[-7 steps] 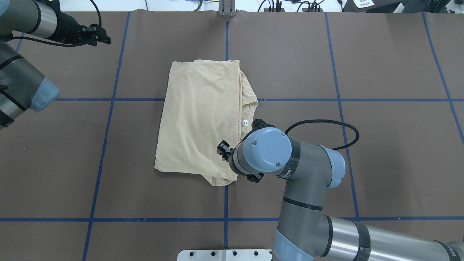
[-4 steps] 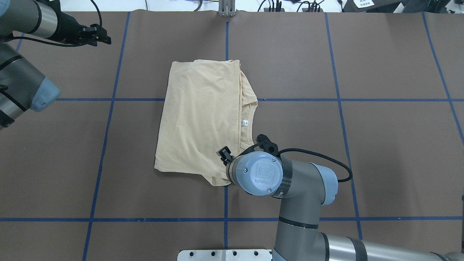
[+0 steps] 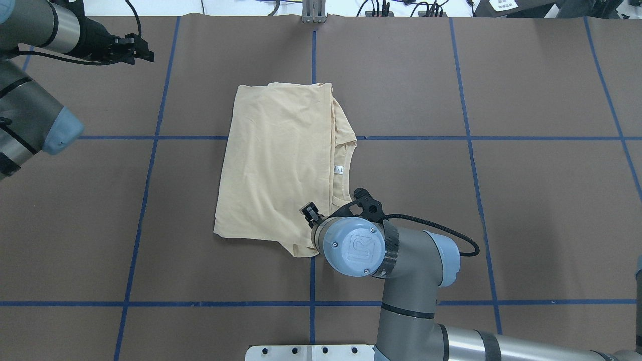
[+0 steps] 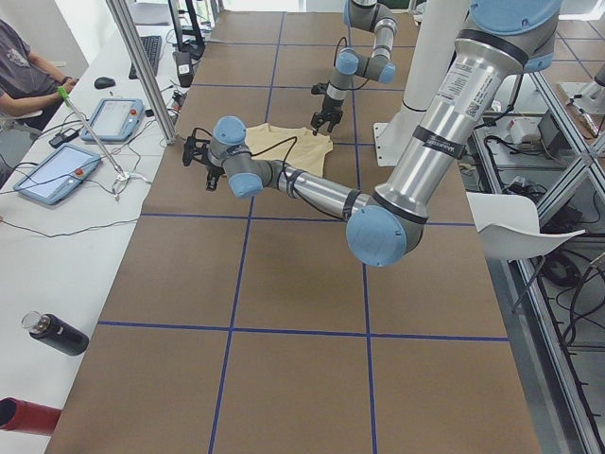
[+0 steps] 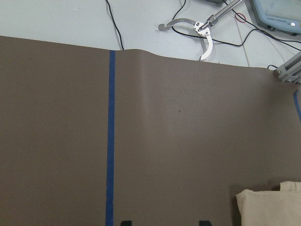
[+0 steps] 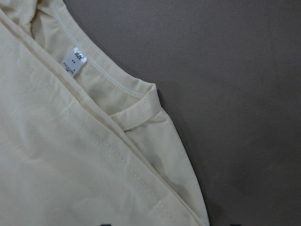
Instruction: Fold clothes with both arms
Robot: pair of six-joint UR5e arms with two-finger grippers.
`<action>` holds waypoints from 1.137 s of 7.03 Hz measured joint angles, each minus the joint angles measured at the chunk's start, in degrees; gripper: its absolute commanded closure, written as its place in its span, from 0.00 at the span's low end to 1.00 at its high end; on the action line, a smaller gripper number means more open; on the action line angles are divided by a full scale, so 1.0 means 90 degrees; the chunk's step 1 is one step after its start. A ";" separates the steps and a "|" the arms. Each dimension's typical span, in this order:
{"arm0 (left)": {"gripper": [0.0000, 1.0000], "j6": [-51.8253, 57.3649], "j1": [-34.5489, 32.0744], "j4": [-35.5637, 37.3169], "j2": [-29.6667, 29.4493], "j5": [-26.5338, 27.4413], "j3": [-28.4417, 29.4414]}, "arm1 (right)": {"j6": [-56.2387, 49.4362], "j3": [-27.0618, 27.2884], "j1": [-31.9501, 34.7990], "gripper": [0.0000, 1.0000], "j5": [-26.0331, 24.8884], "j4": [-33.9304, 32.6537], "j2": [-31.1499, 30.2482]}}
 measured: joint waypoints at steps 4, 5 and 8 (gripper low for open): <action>0.43 0.0000 0.0004 0.0000 0.0000 0.0000 0.0000 | 0.0062 -0.0206 -0.0007 1.00 -0.0031 0.0230 0.0015; 0.43 0.0000 0.0007 0.0000 0.0000 0.0000 0.0000 | 0.0071 -0.0207 -0.0009 1.00 -0.0031 0.0231 0.0012; 0.43 -0.0017 0.0001 0.0000 0.0000 0.0000 -0.0023 | 0.0002 -0.0160 -0.0008 1.00 -0.0002 0.0232 0.0000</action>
